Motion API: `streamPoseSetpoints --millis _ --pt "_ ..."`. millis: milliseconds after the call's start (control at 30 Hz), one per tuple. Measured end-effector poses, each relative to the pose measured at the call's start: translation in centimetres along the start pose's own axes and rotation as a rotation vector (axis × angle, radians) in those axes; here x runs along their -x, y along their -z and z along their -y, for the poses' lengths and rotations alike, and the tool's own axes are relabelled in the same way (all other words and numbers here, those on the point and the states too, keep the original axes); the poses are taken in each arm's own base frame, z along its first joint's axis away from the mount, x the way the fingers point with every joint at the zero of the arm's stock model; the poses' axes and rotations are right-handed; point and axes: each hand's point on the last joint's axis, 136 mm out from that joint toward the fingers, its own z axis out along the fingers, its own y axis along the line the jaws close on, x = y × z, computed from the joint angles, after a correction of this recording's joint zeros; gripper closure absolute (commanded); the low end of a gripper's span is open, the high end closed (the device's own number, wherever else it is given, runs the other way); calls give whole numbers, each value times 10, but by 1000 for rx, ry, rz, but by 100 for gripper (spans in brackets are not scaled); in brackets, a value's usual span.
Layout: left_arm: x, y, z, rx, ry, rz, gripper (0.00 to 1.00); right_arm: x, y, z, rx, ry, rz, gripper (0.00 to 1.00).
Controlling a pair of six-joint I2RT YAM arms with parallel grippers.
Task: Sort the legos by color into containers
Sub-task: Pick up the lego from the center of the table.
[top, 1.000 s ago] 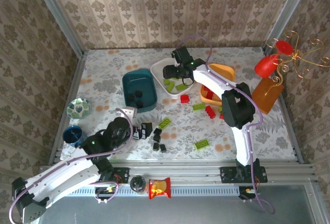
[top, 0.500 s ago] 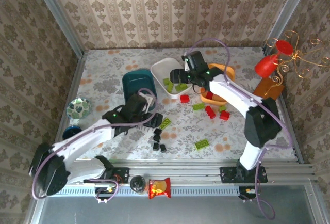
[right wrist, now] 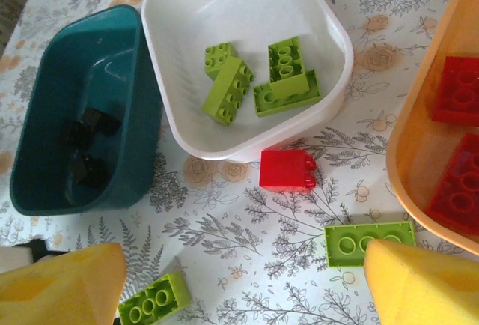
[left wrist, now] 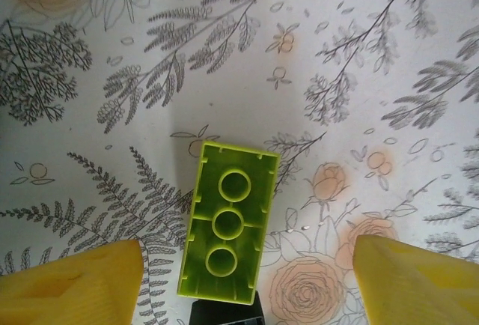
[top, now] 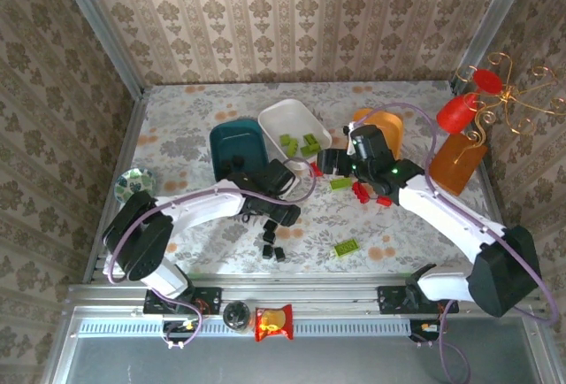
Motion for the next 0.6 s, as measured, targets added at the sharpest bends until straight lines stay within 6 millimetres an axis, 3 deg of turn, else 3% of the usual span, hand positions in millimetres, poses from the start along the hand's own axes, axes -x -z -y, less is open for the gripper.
streamPoseSetpoints --millis 200,600 --pt "1 -11 -4 35 -23 -46 26 -1 15 2 10 -4 33 16" --pt "-12 -42 -1 62 -74 -136 51 2 25 5 1 -7 66 15"
